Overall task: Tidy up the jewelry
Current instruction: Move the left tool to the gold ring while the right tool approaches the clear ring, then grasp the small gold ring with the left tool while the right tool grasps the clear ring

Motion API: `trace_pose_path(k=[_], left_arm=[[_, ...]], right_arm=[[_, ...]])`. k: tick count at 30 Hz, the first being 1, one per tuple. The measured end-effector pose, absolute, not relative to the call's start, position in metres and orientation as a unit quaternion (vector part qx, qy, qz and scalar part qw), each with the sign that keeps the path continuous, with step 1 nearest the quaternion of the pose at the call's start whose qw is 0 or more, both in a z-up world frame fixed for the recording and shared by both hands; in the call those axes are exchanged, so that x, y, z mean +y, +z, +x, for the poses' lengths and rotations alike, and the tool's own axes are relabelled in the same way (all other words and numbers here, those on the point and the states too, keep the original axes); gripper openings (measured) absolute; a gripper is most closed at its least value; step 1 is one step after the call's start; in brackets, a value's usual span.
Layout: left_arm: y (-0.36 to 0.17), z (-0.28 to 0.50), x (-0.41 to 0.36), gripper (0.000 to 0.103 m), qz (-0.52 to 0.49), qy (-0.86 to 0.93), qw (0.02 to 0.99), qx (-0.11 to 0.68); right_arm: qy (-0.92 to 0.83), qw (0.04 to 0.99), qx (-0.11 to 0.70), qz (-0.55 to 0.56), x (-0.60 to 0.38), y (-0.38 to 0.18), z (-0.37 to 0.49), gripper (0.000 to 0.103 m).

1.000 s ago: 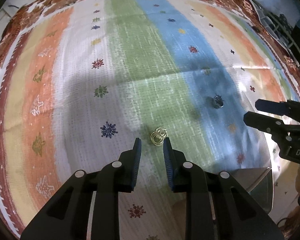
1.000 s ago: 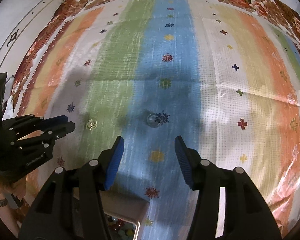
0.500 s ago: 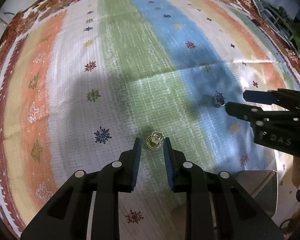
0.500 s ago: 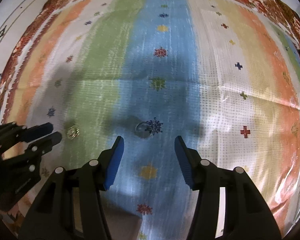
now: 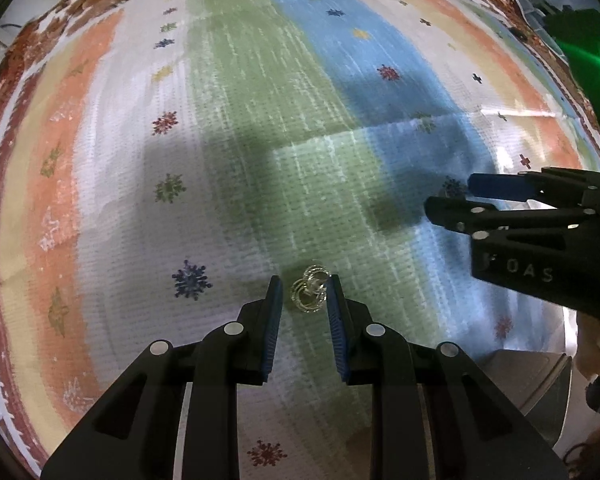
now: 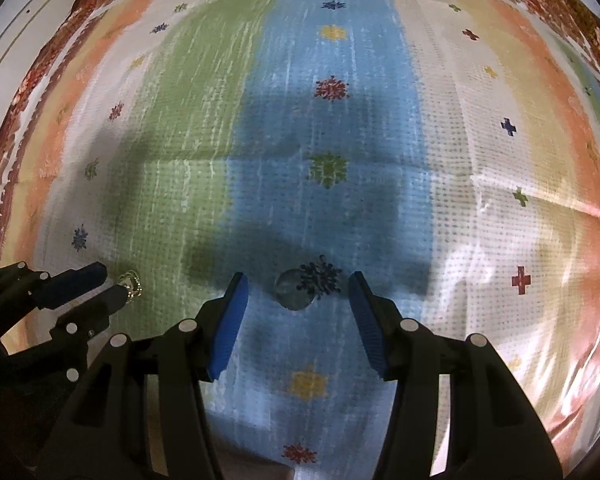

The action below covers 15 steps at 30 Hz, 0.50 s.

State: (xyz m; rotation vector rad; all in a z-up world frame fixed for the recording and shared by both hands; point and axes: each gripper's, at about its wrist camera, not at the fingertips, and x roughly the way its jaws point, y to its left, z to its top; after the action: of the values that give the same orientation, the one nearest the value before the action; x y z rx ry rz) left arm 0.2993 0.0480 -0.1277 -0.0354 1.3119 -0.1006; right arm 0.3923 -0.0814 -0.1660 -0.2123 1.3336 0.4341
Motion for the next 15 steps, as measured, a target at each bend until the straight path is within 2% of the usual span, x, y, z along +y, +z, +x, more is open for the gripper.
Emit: trace_pose_path(k=[3, 7, 13, 15], left_arm=[[-0.130, 0.302, 0.044, 0.022, -0.012, -0.050, 0.789, 0.612], [-0.138, 0.307, 0.043, 0.023, -0.005, -0.048, 0.786, 0.617], [-0.142, 0.303, 0.033, 0.023, 0.029, -0.051, 0.789, 0.612], [-0.142, 0.303, 0.034, 0.018, 0.022, -0.054, 0.789, 0.612]], right_arm=[[0.200, 0.758, 0.612, -0.101, -0.080, -0.167, 0.393, 0.052], [0.202, 0.758, 0.612, -0.100, -0.080, -0.168, 0.396, 0.045], [0.213, 0.757, 0.609, -0.107, -0.081, -0.171, 0.394, 0.027], [0.214, 0.757, 0.609, -0.105, -0.083, -0.172, 0.393, 0.022]])
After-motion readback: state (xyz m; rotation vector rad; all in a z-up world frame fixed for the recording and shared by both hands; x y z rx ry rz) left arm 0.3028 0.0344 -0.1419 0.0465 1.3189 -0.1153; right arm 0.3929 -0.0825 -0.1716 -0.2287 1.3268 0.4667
